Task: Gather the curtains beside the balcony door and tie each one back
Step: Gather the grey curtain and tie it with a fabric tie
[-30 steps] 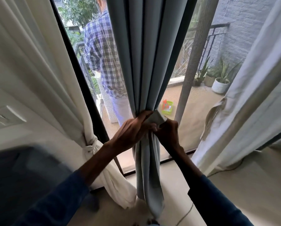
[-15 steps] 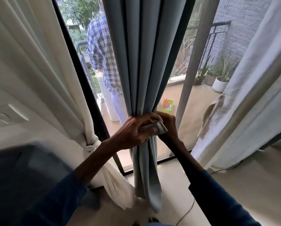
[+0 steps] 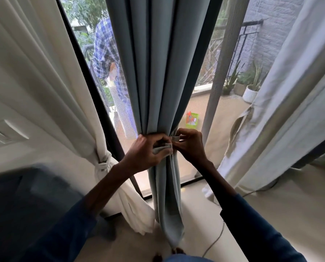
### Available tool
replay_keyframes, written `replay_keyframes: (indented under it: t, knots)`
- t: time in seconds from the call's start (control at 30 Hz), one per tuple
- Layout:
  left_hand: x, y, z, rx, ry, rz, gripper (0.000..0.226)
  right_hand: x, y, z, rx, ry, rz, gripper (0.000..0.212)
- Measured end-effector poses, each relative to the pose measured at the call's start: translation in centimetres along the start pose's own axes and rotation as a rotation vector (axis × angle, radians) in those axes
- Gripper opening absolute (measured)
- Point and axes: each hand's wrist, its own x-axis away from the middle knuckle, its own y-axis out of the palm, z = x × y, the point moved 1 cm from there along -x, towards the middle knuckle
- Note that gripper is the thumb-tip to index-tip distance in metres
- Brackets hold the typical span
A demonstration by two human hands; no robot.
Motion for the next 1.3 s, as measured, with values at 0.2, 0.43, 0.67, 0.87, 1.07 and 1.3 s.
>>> replay_keyframes:
  t: [0.2,0.43,0.67,0.87,1.07,1.3]
  knots:
    - [0.2,0.6,0.1,-0.045,0.0,0.09,0.024,0.0,0.2,-0.5,-0.043,0.014,-0.062,0.034]
    - [0.3,0.3,0.3,-0.049,0.073,0.144,0.022,-0.1,-0.3,0.1,-0.224,0.194,-0.273,0.032]
    - [0.5,0.3,-0.4,-0.081,0.107,0.154,0.026,-0.2,-0.9,0.2,-0.227,0.165,-0.375,0.011]
    - [0.4,1.3,-0.4,-0.114,0.12,0.177,0.026,-0.1,-0.9,0.3,-0.19,0.135,-0.325,0.022]
    - [0.1,1.1,-0.6,-0.052,-0.016,0.209,0.021,-0.1,-0.6,0.2,-0.203,0.142,-0.357,0.037]
    - [-0.3,0.9,-1.0,-0.187,0.015,0.221,0.025,-0.6,-0.7,0.5,-0.005,0.045,-0.335,0.022]
